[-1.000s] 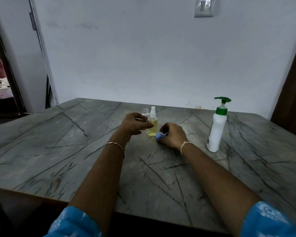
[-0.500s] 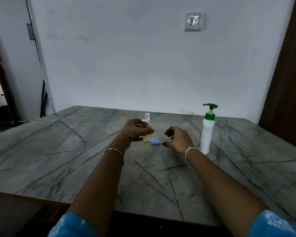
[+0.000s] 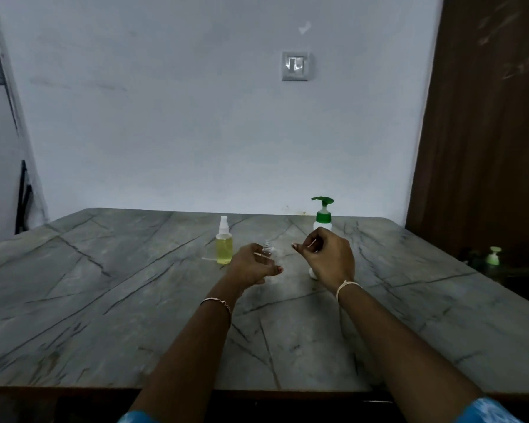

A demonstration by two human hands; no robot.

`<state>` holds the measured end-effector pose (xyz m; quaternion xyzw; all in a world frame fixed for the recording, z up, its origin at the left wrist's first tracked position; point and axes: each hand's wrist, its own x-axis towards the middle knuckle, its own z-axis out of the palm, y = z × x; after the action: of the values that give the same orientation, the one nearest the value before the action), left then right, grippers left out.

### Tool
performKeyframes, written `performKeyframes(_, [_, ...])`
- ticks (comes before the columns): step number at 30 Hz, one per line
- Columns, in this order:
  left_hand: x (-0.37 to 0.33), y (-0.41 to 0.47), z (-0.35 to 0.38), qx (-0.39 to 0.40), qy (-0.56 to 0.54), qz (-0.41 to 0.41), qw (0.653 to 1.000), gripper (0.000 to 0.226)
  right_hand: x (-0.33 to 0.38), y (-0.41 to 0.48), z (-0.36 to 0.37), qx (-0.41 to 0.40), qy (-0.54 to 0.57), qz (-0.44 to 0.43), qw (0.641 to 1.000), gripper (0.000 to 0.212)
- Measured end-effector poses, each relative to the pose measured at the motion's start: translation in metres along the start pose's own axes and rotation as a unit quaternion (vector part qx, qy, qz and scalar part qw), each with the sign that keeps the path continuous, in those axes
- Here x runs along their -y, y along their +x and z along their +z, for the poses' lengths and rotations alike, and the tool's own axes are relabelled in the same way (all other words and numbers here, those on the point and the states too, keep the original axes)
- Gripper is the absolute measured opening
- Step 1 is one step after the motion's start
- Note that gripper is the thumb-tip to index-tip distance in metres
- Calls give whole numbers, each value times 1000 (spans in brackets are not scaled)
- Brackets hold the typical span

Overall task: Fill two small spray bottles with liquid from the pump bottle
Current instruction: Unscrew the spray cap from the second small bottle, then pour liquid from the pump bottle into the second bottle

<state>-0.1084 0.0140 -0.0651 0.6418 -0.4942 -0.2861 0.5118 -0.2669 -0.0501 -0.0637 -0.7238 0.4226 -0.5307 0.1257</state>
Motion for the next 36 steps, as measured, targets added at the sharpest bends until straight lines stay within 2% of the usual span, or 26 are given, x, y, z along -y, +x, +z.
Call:
performKeyframes(5, [6, 11, 15, -12, 64, 29, 997, 52, -9, 4, -7, -93, -78, -81, 989, 29])
performKeyframes(9, [10, 20, 22, -18, 113, 55, 992, 50, -20, 11, -2, -111, -53, -37, 992, 78])
performKeyframes(12, [11, 27, 25, -15, 174, 82, 981, 51, -28, 16, 5, -27, 10, -10, 1000, 115])
performKeyframes(15, [10, 33, 26, -13, 215, 99, 972, 54, -31, 26, 15, 12, 72, -5, 997, 133])
performKeyframes(20, [17, 47, 24, -4, 221, 108, 969, 52, -34, 37, 28, 9, 210, -2, 978, 123])
performKeyframes(24, [21, 56, 20, 5, 218, 116, 969, 52, -34, 41, 33, -22, 254, 0, 967, 117])
performKeyframes(31, [28, 58, 22, 0, 209, 131, 969, 47, -39, 53, 30, -16, 180, -21, 983, 119])
performKeyframes(36, [29, 58, 22, 4, 184, 123, 975, 55, -35, 51, 28, 8, 162, -61, 985, 122])
